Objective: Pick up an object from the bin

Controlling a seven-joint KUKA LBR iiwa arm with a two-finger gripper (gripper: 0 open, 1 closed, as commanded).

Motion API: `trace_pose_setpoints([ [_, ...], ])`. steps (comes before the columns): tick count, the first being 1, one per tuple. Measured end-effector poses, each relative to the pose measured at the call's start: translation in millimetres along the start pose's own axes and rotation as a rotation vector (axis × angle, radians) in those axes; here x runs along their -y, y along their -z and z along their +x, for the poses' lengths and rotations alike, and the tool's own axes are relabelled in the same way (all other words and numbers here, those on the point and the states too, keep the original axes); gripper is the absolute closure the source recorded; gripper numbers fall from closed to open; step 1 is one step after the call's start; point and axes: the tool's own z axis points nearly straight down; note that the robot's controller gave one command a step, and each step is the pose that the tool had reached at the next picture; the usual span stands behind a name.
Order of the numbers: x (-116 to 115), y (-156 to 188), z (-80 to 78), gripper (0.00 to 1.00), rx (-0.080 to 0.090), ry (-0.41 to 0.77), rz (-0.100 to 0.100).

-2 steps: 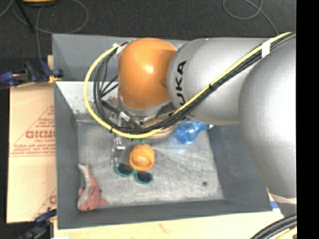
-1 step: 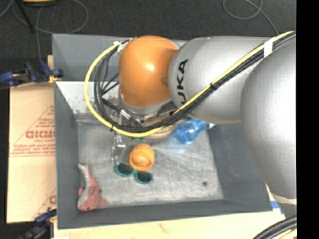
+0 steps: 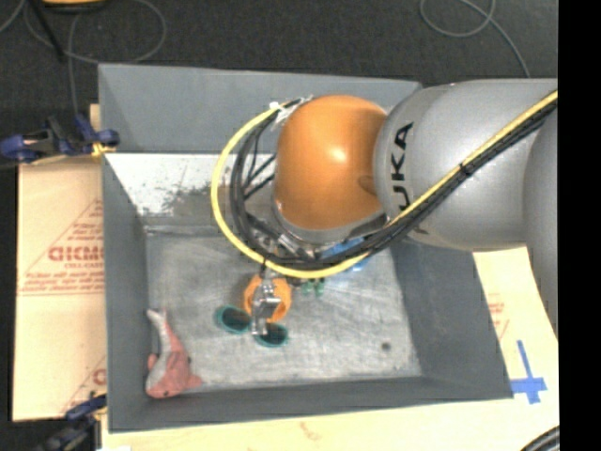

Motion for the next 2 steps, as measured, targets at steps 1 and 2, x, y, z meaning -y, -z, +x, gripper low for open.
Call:
trace_pose_setpoints([
  [1, 23, -8, 14.1, 0.0, 0.0, 0.103, 0.004],
  [2, 31, -58, 24.6, 0.0, 0.007, 0.126, -0.002],
])
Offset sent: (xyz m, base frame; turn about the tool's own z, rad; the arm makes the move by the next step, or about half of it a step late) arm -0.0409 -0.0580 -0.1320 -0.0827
